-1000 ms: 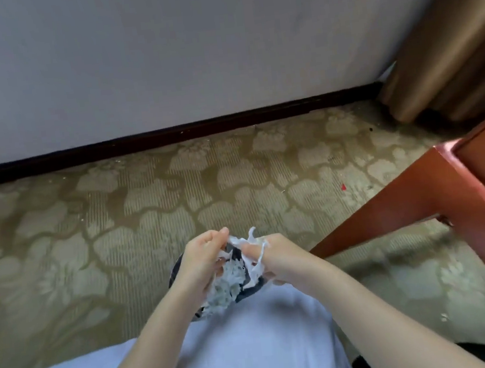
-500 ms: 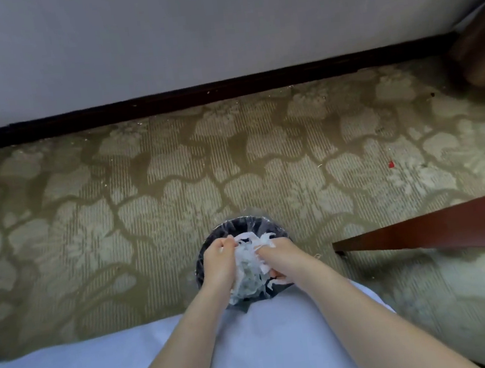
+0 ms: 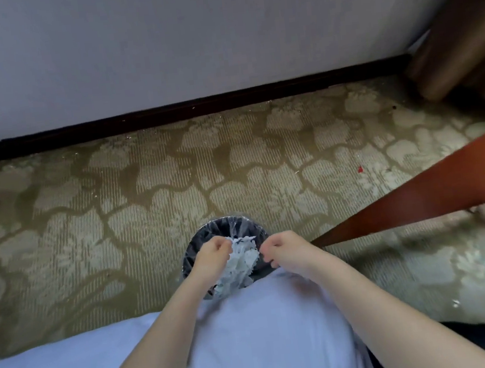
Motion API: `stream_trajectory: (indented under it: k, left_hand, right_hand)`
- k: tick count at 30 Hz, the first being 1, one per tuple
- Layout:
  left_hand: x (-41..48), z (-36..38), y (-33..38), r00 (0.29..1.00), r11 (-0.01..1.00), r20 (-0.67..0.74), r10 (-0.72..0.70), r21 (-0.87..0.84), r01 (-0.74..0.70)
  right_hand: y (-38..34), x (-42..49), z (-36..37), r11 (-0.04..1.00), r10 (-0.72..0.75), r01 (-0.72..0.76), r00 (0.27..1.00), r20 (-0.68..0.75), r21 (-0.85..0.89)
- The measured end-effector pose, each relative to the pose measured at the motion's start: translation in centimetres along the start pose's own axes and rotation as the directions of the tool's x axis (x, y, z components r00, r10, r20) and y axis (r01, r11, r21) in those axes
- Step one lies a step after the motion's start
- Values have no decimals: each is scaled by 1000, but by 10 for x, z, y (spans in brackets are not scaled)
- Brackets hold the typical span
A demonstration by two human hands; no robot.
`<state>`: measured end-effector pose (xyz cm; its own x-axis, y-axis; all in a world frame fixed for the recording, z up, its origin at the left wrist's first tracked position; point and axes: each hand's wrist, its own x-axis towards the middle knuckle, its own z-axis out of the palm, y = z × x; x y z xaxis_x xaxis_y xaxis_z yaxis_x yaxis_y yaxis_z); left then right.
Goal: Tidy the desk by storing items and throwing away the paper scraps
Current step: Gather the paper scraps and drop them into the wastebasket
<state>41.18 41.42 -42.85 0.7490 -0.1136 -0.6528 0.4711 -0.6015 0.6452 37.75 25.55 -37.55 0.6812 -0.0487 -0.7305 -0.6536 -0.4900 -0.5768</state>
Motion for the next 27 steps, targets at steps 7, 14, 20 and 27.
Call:
stream_trajectory:
  k: [7, 14, 20, 27]
  left_hand:
    - [-66, 6, 52, 951, 935, 178, 253, 206, -288]
    - [-166, -11, 135, 769, 639, 394, 503, 430, -638]
    - [-264, -4, 211, 564, 347, 531, 632, 457, -819]
    - [-362, 52, 277, 306, 57, 639, 706, 379, -924]
  right_hand:
    - [-3, -93, -52, 967, -132, 114, 989, -63, -229]
    - [-13, -211, -103, 899, -326, 211, 908, -262, -384]
    - [-6, -322, -132, 824, -496, 211, 717, -490, -526]
    - [42, -433, -163, 838, -496, 98, 549, -673, -537]
